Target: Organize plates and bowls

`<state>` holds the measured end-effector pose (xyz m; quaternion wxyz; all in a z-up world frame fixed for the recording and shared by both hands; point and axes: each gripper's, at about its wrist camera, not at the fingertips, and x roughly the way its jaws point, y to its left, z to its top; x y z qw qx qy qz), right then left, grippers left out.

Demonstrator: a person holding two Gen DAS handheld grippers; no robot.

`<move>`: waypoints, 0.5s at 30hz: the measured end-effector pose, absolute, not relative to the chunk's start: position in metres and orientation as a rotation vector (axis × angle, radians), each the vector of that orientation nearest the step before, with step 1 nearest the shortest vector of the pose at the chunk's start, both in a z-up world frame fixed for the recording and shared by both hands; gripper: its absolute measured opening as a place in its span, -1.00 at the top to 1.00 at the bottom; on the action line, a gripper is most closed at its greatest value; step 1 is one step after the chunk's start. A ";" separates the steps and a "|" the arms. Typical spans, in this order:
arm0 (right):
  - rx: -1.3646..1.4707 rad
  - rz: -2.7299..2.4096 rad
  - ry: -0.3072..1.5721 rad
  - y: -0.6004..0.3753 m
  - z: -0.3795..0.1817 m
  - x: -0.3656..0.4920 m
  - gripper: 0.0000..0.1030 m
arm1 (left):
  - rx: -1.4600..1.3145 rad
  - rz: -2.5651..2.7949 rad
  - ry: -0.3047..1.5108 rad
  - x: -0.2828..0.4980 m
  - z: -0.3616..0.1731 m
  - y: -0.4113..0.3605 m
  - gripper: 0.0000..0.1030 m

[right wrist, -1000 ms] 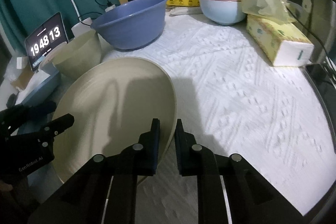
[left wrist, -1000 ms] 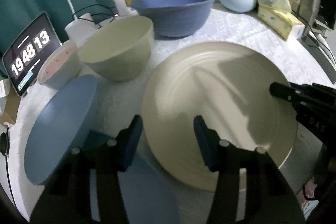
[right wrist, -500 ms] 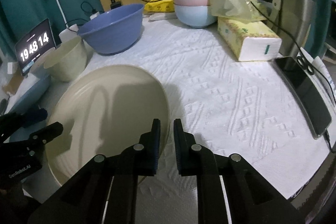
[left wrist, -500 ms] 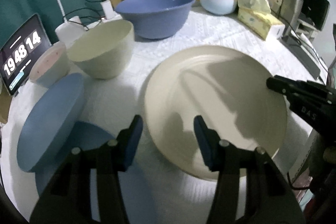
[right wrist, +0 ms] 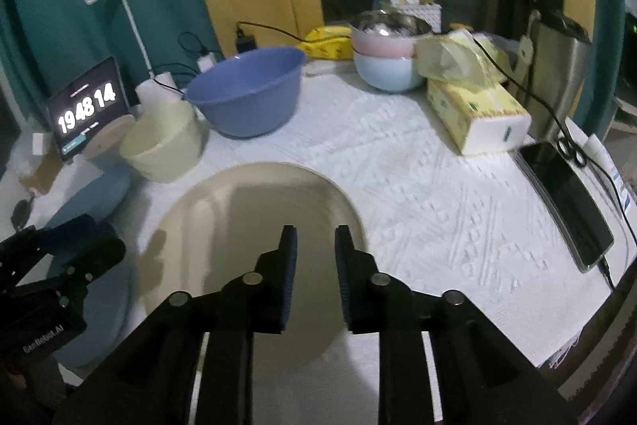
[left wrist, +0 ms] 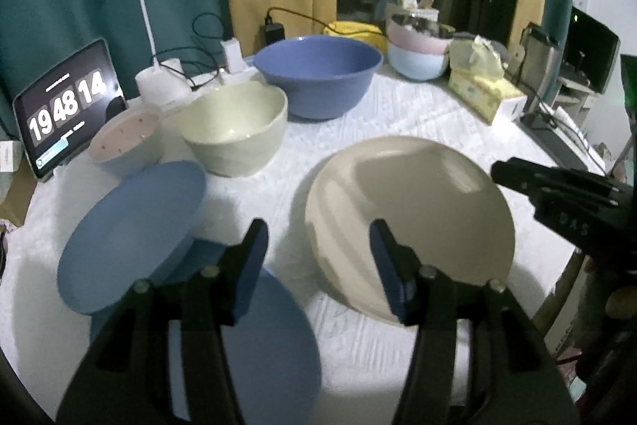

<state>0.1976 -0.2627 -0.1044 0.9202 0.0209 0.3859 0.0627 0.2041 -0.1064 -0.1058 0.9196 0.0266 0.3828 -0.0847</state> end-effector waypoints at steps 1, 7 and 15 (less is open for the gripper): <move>0.041 0.134 0.790 -0.259 -0.103 0.197 0.57 | 0.051 -0.171 0.778 0.202 -0.104 -0.104 -0.11; 0.028 0.183 0.767 -0.235 -0.092 0.192 0.57 | 0.036 -0.119 0.703 0.190 -0.089 -0.084 -0.24; -0.002 0.235 0.752 -0.203 -0.083 0.191 0.54 | 0.009 -0.083 0.645 0.176 -0.078 -0.051 -0.26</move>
